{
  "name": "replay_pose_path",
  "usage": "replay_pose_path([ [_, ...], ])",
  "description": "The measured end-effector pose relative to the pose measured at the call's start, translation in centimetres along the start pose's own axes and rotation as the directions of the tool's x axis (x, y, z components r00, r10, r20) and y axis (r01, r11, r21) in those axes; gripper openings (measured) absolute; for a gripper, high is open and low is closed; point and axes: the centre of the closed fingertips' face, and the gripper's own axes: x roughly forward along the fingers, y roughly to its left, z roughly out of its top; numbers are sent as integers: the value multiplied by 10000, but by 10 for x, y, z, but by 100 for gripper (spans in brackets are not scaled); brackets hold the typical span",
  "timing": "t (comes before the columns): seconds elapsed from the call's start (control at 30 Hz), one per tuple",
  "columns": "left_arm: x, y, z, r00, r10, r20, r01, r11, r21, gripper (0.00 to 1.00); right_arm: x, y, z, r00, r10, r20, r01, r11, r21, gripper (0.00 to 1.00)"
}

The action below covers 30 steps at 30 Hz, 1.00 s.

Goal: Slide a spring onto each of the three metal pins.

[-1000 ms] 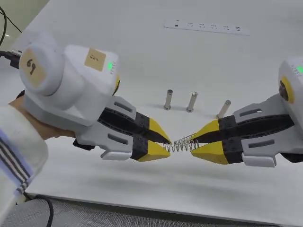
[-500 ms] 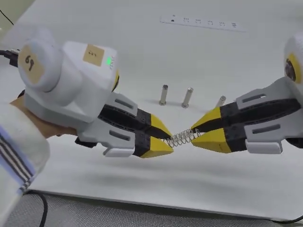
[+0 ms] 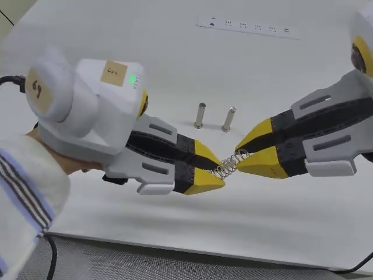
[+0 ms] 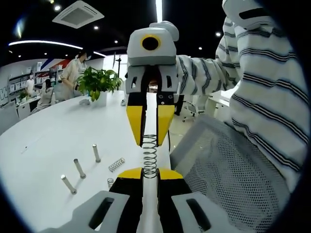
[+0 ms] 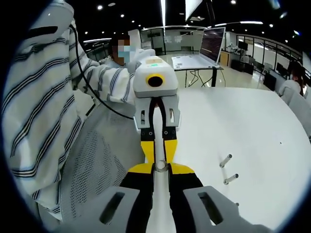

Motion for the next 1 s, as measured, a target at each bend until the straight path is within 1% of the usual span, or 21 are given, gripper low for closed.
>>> replay_pose_path([
  [0.03, 2, 0, 1, 9999, -22, 146, 24, 9999, -124, 3, -1, -1, -1, 9999, 82, -123, -83, 9999, -122, 8],
  [0.13, 7, 1, 2, 9993, -61, 374, 69, 9997, -217, 3, -3, -3, -5, 9988, 51, -479, -59, 9998, -174, 8],
  [0.23, 10, 1, 3, 9984, -86, 552, 100, 9996, -247, 3, -5, -2, -7, 9964, 1, -851, -25, 9996, -285, 8],
  [0.27, 11, 1, 4, 9981, -112, 606, 127, 9996, -244, 3, -6, -1, -9, 9947, 20, -1030, -64, 9991, -425, 8],
  [0.3, 11, 1, 5, 9979, -150, 629, 170, 9994, -307, 3, -7, -1, -9, 9939, 31, -1105, -94, 9984, -562, 8],
  [0.43, 13, 2, 5, 9978, -152, 652, 170, 9995, -266, 2, -8, -3, -12, 9899, 40, -1418, -142, 9973, -716, 8],
  [0.53, 13, 3, 5, 9977, -84, 669, 103, 9995, -282, 2, -8, -5, -14, 9855, -95, -1695, -52, 9963, -863, 8],
  [0.6, 13, 4, 5, 9977, -57, 672, 78, 9995, -304, 2, -7, -6, -15, 9797, -202, -1995, -65, 9912, -1324, 9],
  [0.67, 12, 4, 5, 9972, 6, 745, 18, 9995, -322, 3, -6, -7, -15, 9761, -352, -2143, 20, 9882, -1533, 9],
  [0.7, 12, 5, 7, 9964, 57, 842, -27, 9993, -364, 2, -5, -6, -16, 9741, -317, -2238, -37, 9877, -1560, 9],
  [0.77, 13, 5, 4, 9973, 63, 735, -38, 9994, -337, 3, -4, -9, -17, 9715, -361, -2344, -6, 9880, -1543, 10],
  [0.87, 13, 4, 4, 9968, 69, 798, -39, 9993, -372, 3, -1, -10, -19, 9653, -367, -2585, -54, 9871, -1602, 13],
  [0.97, 13, 4, 4, 9971, 115, 755, -91, 9995, -318, 3, 2, -9, -22, 9587, -202, -2837, -275, 9862, -1633, 13],
  [1.0, 14, 4, 2, 9978, 133, 644, -115, 9995, -284, 3, 5, -9, -21, 9568, -197, -2900, -299, 9857, -1656, 13],
])
